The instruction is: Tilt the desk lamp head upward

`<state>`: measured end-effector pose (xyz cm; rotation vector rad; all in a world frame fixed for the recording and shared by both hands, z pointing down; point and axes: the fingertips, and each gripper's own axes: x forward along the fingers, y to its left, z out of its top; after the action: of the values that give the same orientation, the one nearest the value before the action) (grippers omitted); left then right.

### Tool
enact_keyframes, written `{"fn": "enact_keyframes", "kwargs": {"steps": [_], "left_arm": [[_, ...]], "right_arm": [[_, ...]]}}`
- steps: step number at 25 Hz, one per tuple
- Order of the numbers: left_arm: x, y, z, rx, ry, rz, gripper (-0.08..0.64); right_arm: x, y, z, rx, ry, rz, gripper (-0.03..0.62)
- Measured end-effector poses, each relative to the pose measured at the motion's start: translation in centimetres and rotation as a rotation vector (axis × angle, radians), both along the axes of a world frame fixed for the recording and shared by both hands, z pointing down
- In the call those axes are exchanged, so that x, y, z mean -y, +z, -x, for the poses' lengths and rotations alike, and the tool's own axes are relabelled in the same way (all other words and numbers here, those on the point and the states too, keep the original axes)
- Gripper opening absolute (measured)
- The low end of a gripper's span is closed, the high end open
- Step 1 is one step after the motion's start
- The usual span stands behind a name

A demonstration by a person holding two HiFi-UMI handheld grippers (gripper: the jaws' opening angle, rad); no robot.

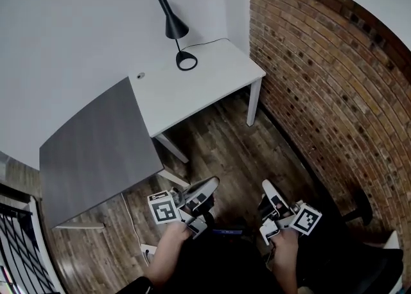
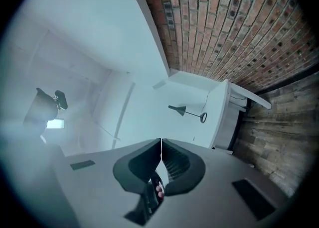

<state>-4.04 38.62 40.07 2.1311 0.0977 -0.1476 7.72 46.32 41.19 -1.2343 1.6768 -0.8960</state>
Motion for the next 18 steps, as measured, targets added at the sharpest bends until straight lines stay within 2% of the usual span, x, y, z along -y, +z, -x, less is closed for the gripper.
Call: {"fn": "enact_keyframes", "kwargs": {"steps": [4, 10, 15, 18], "left_arm": [[0.2, 0.3, -2.0, 0.002, 0.019, 0.001, 0.011], [2.7, 1.5, -5.2, -0.014, 0.056, 0.054, 0.011], [8.5, 1.3, -9.4, -0.075, 0.057, 0.094, 0.009], [12.9, 0.4, -10.7, -0.122, 0.039, 0.093, 0.009]], "right_arm": [[0.8, 0.2, -0.9, 0.019, -0.008, -0.013, 0.014], [2.8, 0.7, -3.2, 0.002, 0.018, 0.013, 0.014], [7.5, 0.5, -6.8, -0.036, 0.044, 0.03, 0.014], [11.7, -0.3, -8.2, -0.076, 0.024, 0.047, 0.014]]}}
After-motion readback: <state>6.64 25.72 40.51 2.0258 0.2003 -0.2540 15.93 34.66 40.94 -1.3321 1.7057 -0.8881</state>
